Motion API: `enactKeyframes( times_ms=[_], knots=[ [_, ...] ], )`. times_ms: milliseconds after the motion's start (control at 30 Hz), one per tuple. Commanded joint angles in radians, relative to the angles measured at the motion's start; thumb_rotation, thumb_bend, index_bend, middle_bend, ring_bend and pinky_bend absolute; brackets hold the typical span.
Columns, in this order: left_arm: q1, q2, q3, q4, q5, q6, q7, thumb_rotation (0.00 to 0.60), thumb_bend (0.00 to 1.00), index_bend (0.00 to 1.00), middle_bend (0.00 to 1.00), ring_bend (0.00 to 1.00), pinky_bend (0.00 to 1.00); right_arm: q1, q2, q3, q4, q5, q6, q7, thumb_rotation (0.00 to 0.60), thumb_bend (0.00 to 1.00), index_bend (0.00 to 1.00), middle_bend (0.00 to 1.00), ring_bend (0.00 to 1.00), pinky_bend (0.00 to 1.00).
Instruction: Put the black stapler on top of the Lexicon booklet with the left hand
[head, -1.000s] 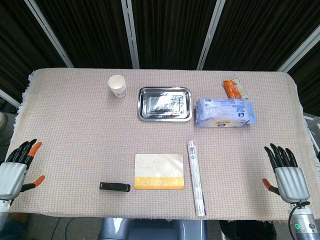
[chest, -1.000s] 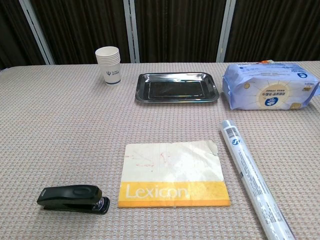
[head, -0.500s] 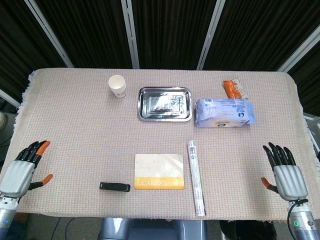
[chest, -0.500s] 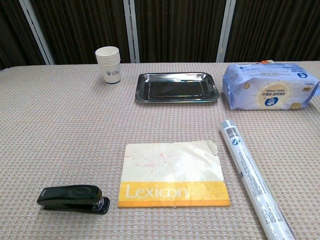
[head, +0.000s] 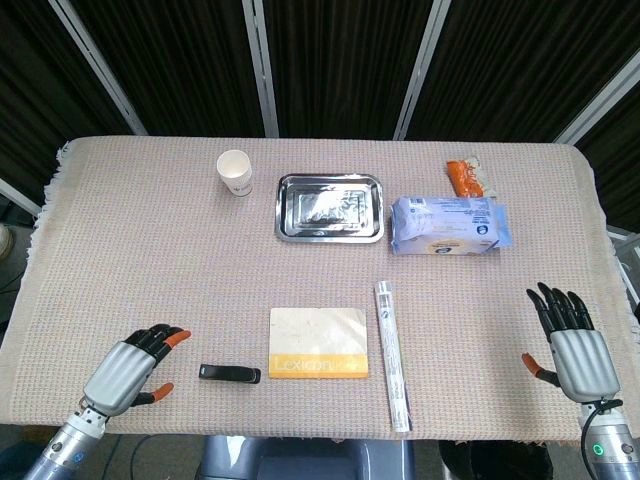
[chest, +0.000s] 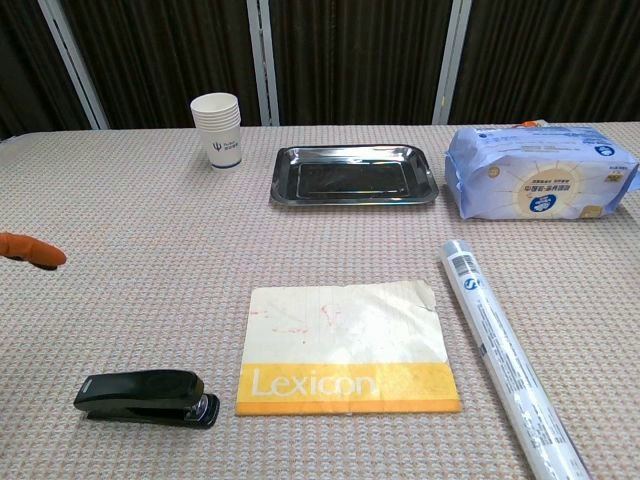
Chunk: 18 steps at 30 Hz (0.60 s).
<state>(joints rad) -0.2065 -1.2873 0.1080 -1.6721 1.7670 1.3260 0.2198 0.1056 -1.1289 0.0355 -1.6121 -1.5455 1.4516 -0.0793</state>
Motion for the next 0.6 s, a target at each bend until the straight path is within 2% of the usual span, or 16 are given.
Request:
enactKeyframes(
  times_ms=[33, 100, 233, 600],
  knots=[
    [-0.005, -0.038, 0.025, 0.011, 0.007, -0.043, 0.049, 0.6, 0.2, 0.19, 0.21, 0.18, 0.33, -0.005, 0.005, -0.004, -0.002, -0.011, 0.01, 0.008, 0.6, 0.17, 0.0, 0.0, 0.0, 0.0],
    [-0.007, -0.058, 0.028, 0.026, 0.0, -0.062, 0.068, 0.6, 0.2, 0.19, 0.2, 0.18, 0.33, -0.007, 0.007, -0.006, -0.002, -0.016, 0.013, 0.009, 0.6, 0.17, 0.0, 0.0, 0.0, 0.0],
    [0.004, -0.123, 0.006, 0.097, 0.004, -0.031, 0.128, 0.6, 0.22, 0.22, 0.2, 0.18, 0.33, -0.01, 0.01, -0.009, -0.004, -0.02, 0.019, 0.015, 0.6, 0.17, 0.0, 0.0, 0.0, 0.0],
    [-0.027, -0.234, -0.003, 0.235, -0.007, -0.063, 0.088, 0.6, 0.24, 0.25, 0.2, 0.2, 0.34, -0.021, 0.022, -0.008, -0.007, -0.03, 0.043, 0.031, 0.6, 0.17, 0.0, 0.0, 0.0, 0.0]
  ],
)
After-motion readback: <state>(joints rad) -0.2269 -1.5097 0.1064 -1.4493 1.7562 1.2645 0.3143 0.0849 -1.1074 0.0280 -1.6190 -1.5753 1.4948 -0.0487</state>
